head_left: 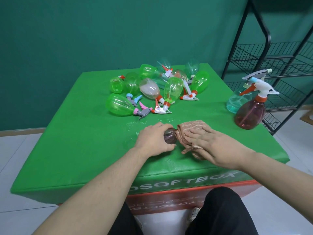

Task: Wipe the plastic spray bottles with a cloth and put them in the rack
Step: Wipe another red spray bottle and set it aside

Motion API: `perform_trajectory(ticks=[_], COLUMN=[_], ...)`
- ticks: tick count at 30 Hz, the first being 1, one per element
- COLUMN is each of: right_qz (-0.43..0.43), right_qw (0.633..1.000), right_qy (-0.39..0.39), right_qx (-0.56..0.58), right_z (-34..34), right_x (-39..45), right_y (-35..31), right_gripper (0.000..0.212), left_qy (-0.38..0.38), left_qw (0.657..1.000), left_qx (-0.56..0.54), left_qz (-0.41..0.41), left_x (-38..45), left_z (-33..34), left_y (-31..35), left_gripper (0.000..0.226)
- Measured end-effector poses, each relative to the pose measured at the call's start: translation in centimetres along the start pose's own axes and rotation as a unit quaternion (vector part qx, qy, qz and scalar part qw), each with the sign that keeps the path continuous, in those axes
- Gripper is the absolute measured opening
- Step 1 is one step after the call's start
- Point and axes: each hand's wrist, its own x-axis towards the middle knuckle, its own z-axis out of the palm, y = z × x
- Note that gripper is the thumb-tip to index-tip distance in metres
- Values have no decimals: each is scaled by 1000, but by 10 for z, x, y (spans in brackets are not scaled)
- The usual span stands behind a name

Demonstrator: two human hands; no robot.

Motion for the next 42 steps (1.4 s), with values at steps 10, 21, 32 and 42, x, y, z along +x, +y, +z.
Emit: perform_trajectory(ticks=[10,21,32,42], right_qz=[63,91,175,132], right_qw=[997,984,943,988], right_qy=[19,-155,-142,-41], right_qx=[-50,10,245,65], right_z=[0,-26,-33,-11], right_x=[11,81,94,44], right_y=[5,21,13,2], right_gripper=[73,51,31,63], left_qy=[29,31,24,11], left_qw=[999,998,999,998], left_qx=[2,15,-31,-62], left_qz=[15,45,19,-9], left_x=[-5,-7,-8,-4], left_z=[4,7,3,-1], left_y=[-6,-10,-14,-11], left_gripper=[73,73,68,65])
